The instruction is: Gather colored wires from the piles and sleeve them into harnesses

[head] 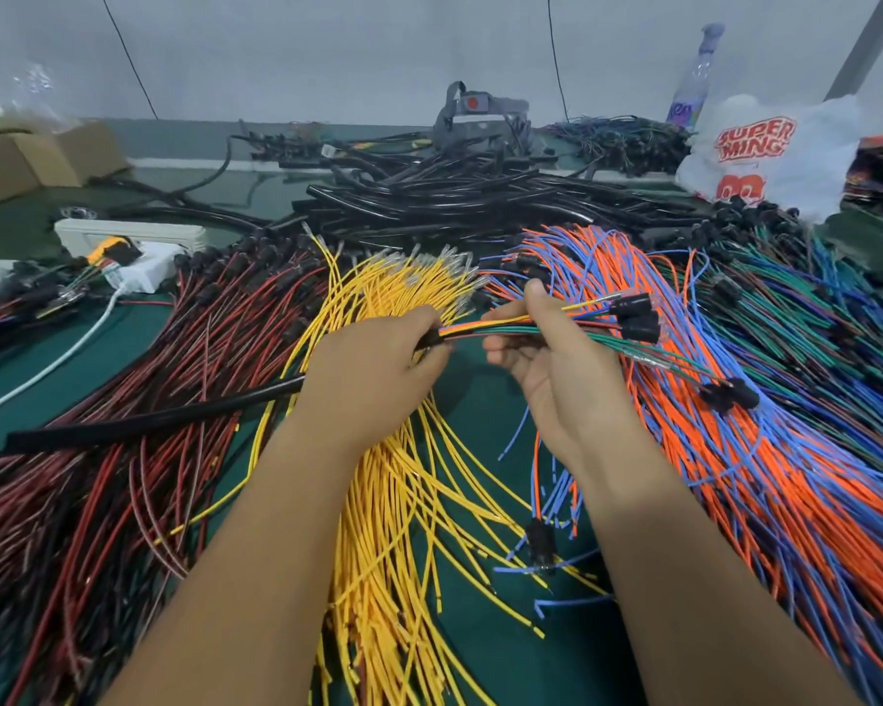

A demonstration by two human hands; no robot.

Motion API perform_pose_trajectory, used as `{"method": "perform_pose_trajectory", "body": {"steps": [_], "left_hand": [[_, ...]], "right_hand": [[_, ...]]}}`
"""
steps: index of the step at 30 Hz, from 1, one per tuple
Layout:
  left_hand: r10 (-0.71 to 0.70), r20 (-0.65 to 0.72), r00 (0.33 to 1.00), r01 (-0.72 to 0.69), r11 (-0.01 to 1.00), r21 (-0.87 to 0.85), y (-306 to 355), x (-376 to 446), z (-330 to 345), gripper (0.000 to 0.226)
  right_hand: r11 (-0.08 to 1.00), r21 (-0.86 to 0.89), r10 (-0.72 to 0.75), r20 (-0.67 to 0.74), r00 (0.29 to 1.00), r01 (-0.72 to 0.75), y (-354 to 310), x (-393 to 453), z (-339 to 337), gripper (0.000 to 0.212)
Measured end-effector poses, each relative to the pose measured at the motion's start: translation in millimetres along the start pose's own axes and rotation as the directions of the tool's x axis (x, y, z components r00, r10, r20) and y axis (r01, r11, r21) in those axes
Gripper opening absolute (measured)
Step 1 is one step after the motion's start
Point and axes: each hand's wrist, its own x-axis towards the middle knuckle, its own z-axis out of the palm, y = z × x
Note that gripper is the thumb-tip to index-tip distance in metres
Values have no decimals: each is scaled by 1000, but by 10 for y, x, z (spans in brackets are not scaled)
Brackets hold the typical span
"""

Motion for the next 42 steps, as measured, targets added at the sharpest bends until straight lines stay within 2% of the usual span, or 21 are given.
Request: {"method": "perform_pose_trajectory", "body": {"steps": [6, 10, 12, 15, 18, 22, 25, 27, 29, 32, 34, 36, 38, 42], "left_hand": [[32, -78, 996, -24, 995, 97, 5, 53, -6, 10], [5, -163, 987, 5, 998, 63, 50, 24, 14, 31], [15, -139, 990, -13, 1000, 17, 76, 23, 19, 33], [59, -102, 993, -59, 998, 3, 46, 50, 7, 20], [53, -62, 997, -53, 999, 9, 18, 59, -28, 23], [26, -6, 1000, -24, 988, 150, 40, 55, -14, 38], [31, -15, 999, -29, 993, 115, 29, 46, -7, 34], [65, -54, 996, -63, 998, 26, 34, 45, -31, 25], [110, -154, 982, -114, 993, -18, 52, 50, -67, 18], [138, -314, 939, -140, 990, 16, 64, 53, -82, 19], [127, -367, 922, -120, 992, 43, 71, 50, -82, 21], [106, -356, 929, -94, 994, 51, 71, 48, -78, 21], [89, -288, 953, -89, 996, 11, 63, 43, -72, 23], [33, -160, 987, -50, 994, -100, 50, 25, -50, 27]], "right_hand": [[987, 147, 43, 124, 991, -61, -29, -45, 25, 42], [991, 134, 0, 136, 991, -18, -27, -40, 5, 31], [995, 93, -42, 141, 989, 29, -11, -37, 1, 23], [995, 45, -98, 169, 981, 91, 7, -46, -14, 15], [991, 0, -132, 174, 976, 135, 1, -28, -55, 24], [983, -44, -166, 183, 969, 177, 24, -9, -58, 37], [984, -49, -159, 187, 969, 171, 41, -15, -30, 39], [986, -40, -155, 170, 973, 164, 26, -15, -22, 39], [987, -34, -153, 129, 980, 159, 4, -12, -19, 38], [988, -74, -129, 104, 986, 137, 2, -21, -5, 29], [990, -82, -105, 104, 989, 114, 22, -32, 1, 30], [990, -66, -114, 104, 988, 121, 33, -38, -7, 37], [986, -65, -143, 116, 983, 151, 22, -33, -19, 38], [973, -119, -178, 144, 973, 196, 6, -30, -29, 16]]}}
